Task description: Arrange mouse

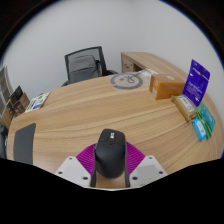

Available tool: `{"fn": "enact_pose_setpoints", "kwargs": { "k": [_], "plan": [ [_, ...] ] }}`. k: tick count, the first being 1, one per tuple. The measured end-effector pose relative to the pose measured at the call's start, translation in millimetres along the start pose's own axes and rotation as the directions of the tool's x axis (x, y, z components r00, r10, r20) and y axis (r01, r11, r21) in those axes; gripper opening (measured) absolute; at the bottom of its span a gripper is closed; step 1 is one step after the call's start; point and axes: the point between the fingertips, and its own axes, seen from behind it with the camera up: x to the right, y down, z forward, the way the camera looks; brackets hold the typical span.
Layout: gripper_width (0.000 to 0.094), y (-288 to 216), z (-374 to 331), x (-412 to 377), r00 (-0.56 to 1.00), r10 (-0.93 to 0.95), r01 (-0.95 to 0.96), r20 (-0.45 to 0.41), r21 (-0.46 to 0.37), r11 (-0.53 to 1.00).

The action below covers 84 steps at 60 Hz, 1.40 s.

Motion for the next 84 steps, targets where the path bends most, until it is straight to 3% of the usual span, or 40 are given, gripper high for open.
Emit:
{"fn": "enact_pose_setpoints", "kwargs": {
  "k": [9,23,37,47,65,84],
  "plan": [
    [0.0366,-1,-3,6,0.998,-0.004,0.004,-0.055,0.008,1.000],
    [0.0365,-20,-42,-21,0.997,-0.068,0.068,-0.039,0.008,0.998],
    [0.0368,-96,-122,-122,0.983,-0.178,0.172,0.046,0.111,0.979],
    [0.0368,-117,-151,-227,0.959,-0.254,0.234,0.125,0.157,0.959],
    [0.0372,-36,-101,-395,0.921,-0.289,0.275,0.263,0.091,0.957],
    [0.0379,50,-34,-437,0.903,-0.338,0.352,0.265,-0.007,0.936]
  ]
}}
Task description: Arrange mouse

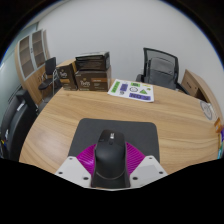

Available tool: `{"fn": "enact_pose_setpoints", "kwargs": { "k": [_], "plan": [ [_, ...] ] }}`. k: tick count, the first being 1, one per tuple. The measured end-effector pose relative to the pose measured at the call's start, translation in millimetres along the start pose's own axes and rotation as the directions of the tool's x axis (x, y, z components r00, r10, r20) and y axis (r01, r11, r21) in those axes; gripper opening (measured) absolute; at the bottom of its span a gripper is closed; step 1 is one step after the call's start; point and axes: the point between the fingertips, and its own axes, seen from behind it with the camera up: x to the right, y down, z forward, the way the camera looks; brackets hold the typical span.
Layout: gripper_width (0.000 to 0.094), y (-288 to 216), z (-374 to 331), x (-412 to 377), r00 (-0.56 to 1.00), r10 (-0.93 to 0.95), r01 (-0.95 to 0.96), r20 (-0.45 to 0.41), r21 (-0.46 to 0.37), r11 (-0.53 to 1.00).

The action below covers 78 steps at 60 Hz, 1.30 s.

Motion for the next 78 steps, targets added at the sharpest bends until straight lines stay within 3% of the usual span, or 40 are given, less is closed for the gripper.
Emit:
{"fn": "enact_pose_setpoints", "kwargs": {
  "k": [10,18,20,22,23,25,46,63,78],
  "plan": [
    [0.0410,18,11,2,1.000,0.007,-0.007,-0.020,-0.026,1.000],
    [0.0557,19,13,2,1.000,-0.013,0.012,-0.024,-0.021,1.000],
    [0.0660,16,10,4,0.999,-0.014,0.014,-0.035,-0.014,1.000],
    [0.0858,10,5,5,0.999,-0.013,0.013,-0.038,0.004,1.000],
    [0.0880,7,2,5,0.999,-0.012,0.012,-0.038,0.016,1.000],
    [0.0840,3,-7,8,0.999,-0.005,0.007,-0.041,0.029,1.000],
    [0.0854,-5,-231,79,0.993,0.069,-0.060,-0.095,0.091,0.994],
    [0.0857,70,-364,163,0.963,0.141,-0.116,-0.230,0.120,0.986],
    [0.0856,132,-415,199,0.945,0.189,-0.158,-0.269,0.132,0.979]
  ]
}}
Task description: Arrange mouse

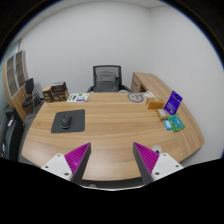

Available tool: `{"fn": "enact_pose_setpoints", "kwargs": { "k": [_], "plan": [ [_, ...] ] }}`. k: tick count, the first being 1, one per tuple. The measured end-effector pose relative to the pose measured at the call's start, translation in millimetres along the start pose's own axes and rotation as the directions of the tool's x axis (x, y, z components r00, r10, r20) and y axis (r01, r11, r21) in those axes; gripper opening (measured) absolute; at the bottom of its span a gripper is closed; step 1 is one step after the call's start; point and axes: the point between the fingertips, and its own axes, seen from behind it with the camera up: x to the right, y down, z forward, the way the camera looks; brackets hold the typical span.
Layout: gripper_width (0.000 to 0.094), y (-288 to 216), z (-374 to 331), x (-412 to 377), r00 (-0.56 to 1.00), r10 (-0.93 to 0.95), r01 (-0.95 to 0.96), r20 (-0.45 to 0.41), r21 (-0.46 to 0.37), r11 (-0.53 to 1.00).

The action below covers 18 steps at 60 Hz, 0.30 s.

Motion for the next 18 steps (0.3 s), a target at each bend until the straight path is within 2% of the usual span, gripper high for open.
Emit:
{"fn": "enact_pose_setpoints", "kwargs": {
  "k": [9,18],
  "plan": [
    [0.0857,21,-16,23,1.000,-0.007,0.007,-0.014,-0.002,1.000],
    [0.0856,34,-28,28,1.000,-0.011,0.011,0.009,0.000,1.000]
  ]
}}
